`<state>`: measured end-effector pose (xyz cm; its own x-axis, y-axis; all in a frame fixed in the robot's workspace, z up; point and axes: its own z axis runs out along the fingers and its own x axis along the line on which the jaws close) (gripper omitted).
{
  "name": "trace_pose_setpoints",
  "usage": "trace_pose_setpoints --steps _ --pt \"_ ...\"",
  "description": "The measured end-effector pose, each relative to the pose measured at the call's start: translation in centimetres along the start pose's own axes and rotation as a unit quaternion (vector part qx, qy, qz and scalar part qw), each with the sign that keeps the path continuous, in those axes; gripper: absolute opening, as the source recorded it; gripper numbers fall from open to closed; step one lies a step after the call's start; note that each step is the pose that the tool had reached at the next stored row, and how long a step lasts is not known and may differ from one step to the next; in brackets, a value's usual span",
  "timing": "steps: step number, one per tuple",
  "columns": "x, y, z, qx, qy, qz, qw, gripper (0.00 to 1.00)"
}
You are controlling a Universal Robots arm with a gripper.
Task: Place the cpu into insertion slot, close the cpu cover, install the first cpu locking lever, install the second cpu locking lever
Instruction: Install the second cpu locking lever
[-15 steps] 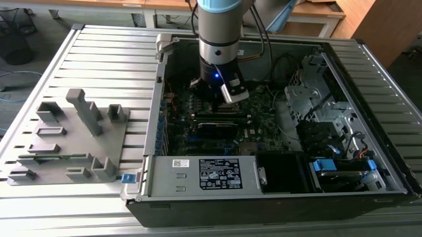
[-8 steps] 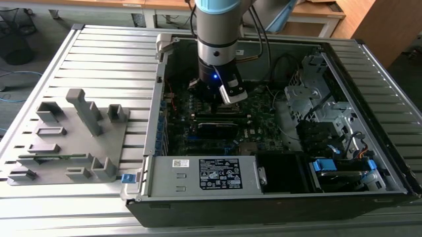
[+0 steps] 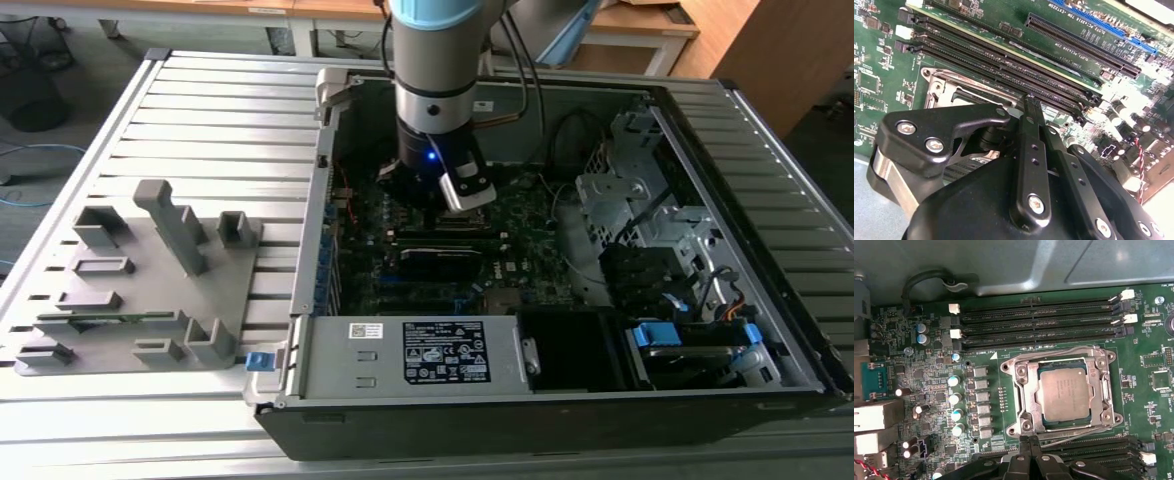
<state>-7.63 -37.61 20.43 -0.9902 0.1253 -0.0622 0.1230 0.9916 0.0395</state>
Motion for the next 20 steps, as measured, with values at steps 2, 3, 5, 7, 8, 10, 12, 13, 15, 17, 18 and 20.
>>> trace_pose_setpoints --steps 2,3,5,7,8,10,12,13,15,17,18,20 --pt "0.04 0.02 0.05 -0.0003 0.0001 0.0 1.0 0.11" --pt "0.06 0.02 0.07 -0.0004 0.0001 0.0 1.0 0.11" --pt "0.12 0.03 0.1 -0.0008 0.0001 0.0 1.0 0.11" --pt "0.18 0.05 0.13 -0.0013 0.0002 0.0 1.0 0.11" --pt "0.21 0.06 0.13 -0.0015 0.0002 0.0 1.0 0.11" --pt "0.26 0.08 0.15 -0.0023 0.0003 0.0 1.0 0.11" --pt "0.31 0.11 0.17 -0.003 0.0003 0.0 1.0 0.11" --pt "0.34 0.12 0.18 -0.0033 0.0004 0.0 1.0 0.11" --pt "0.39 0.15 0.2 -0.0037 0.0004 0.0 1.0 0.11" --pt "0.41 0.17 0.22 -0.0042 0.0006 0.0 1.0 0.11" --pt "0.43 0.18 0.22 -0.0045 0.0006 0.0 1.0 0.11" --pt "0.45 0.2 0.25 -0.0053 0.0007 0.0 1.0 0.11"
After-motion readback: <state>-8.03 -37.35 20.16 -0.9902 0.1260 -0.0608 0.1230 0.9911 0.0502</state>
